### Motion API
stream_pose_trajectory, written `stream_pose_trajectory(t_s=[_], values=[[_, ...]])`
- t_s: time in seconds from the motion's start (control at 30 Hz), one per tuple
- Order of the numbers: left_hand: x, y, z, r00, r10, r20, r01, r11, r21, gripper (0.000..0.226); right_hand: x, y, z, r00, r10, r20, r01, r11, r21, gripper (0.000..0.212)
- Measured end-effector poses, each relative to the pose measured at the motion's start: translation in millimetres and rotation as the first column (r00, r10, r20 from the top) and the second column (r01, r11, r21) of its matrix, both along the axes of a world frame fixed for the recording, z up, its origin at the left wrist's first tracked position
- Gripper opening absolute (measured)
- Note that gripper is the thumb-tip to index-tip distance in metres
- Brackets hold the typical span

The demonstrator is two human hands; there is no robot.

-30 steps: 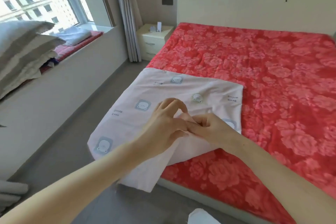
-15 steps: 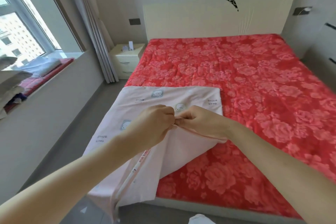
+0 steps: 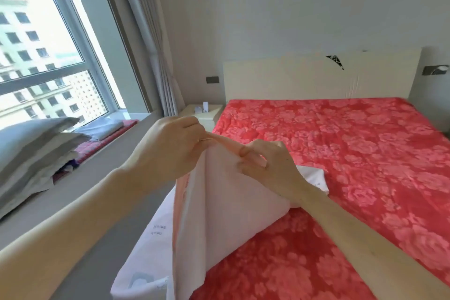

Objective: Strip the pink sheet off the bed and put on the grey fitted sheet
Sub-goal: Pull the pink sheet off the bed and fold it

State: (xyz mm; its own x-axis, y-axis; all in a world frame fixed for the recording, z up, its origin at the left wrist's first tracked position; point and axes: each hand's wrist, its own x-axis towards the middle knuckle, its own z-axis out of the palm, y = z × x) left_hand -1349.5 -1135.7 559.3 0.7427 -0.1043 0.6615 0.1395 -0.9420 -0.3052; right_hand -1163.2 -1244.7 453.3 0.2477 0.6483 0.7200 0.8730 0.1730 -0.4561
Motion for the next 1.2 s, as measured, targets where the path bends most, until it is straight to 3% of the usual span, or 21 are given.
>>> stream_pose_trajectory(t_s=[0.1,0.23,0.33,0.43,0.53,0.63,0.67,0.73,0.8,0.87,0.97,1.07,1.2], values=[[-10.0,7.0,24.4,0.995,0.093,0.033,-0.094,0.995,0.039,0.039,5.8,24.2,10.9,0.979,-0.071,0.189,0.054,0.994,0.098,0.030],[-28.4,15.1,46.9,0.965,0.257,0.051,-0.254,0.965,-0.065,0.038,25.2,47.4,3.5,0.937,-0.133,0.322,0.080,0.982,0.172,0.016],[-36.8,17.3,56.7,0.918,0.389,0.073,-0.376,0.916,-0.142,0.043,36.2,59.6,-5.8,0.921,-0.117,0.371,0.046,0.980,0.193,0.034],[-46.0,13.7,57.9,0.855,0.513,0.074,-0.483,0.840,-0.245,0.039,40.7,66.5,-5.1,0.929,0.015,0.369,-0.087,0.980,0.180,0.051],[-55.0,0.6,50.7,0.794,0.603,0.076,-0.539,0.757,-0.370,0.026,52.3,62.6,6.8,0.947,0.129,0.293,-0.185,0.968,0.172,0.050],[-55.0,-15.7,44.7,0.759,0.643,0.100,-0.551,0.716,-0.429,0.019,61.0,56.1,13.8,0.926,0.276,0.259,-0.310,0.946,0.099,0.013],[-53.3,-19.2,41.8,0.750,0.652,0.109,-0.546,0.703,-0.455,0.017,62.4,54.9,11.3,0.912,0.322,0.254,-0.349,0.935,0.068,0.010],[-47.2,-23.5,32.4,0.718,0.686,0.121,-0.539,0.657,-0.526,0.016,66.1,56.0,2.3,0.902,0.372,0.220,-0.385,0.923,0.020,0.012],[-38.9,-26.6,21.2,0.680,0.724,0.117,-0.507,0.580,-0.638,0.009,67.7,55.6,-7.8,0.913,0.398,0.091,-0.397,0.917,-0.033,0.011],[-33.2,-28.8,8.4,0.654,0.755,0.056,-0.497,0.484,-0.720,0.018,67.3,52.8,-19.1,0.917,0.397,-0.031,-0.398,0.915,-0.065,0.011],[-30.7,-30.2,-11.0,0.591,0.798,-0.120,-0.667,0.399,-0.629,0.014,64.8,44.5,-35.4,0.889,0.405,-0.211,-0.439,0.887,-0.147,0.021],[-28.7,-34.3,-32.0,0.553,0.794,-0.252,-0.769,0.370,-0.521,0.014,62.8,37.8,-50.6,0.883,0.378,-0.278,-0.449,0.854,-0.264,0.031],[-18.8,-39.7,-65.0,0.602,0.738,-0.304,-0.664,0.253,-0.703,0.012,59.0,29.5,-64.7,0.855,0.341,-0.390,-0.464,0.840,-0.282,0.023]])
